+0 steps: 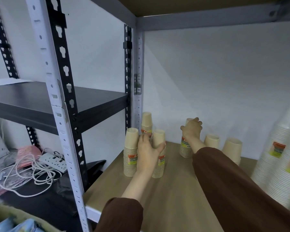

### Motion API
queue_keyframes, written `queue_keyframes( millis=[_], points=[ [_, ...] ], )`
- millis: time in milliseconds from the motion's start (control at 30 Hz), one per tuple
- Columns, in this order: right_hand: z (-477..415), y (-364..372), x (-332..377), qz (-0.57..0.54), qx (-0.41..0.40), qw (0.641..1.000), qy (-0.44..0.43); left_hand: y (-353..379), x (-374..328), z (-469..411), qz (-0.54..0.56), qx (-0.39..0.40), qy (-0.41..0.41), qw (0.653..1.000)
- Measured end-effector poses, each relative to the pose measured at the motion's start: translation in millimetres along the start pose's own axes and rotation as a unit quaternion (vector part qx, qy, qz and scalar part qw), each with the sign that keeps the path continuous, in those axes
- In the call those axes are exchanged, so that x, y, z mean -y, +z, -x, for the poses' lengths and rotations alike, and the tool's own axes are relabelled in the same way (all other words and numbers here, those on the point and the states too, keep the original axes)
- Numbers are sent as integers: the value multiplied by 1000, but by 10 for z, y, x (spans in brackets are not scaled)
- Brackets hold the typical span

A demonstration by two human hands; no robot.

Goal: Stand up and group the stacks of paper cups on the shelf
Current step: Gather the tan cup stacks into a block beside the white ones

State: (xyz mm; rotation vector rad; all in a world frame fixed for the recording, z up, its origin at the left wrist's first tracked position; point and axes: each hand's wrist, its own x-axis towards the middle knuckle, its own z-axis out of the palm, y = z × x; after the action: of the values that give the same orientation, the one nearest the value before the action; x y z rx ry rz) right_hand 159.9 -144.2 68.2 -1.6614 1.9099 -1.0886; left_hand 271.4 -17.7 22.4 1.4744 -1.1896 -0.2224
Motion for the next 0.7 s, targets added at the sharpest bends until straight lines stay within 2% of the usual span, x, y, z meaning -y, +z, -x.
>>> queue_keyframes(
  millis=[367, 700],
  points=[
    [110, -63, -38, -12, -25, 999, -27, -6, -26, 32, -8, -2, 6, 1000],
    [683, -454, 5, -36, 11, 990, -134, -128, -191, 216, 4, -29, 2, 1000]
  ],
)
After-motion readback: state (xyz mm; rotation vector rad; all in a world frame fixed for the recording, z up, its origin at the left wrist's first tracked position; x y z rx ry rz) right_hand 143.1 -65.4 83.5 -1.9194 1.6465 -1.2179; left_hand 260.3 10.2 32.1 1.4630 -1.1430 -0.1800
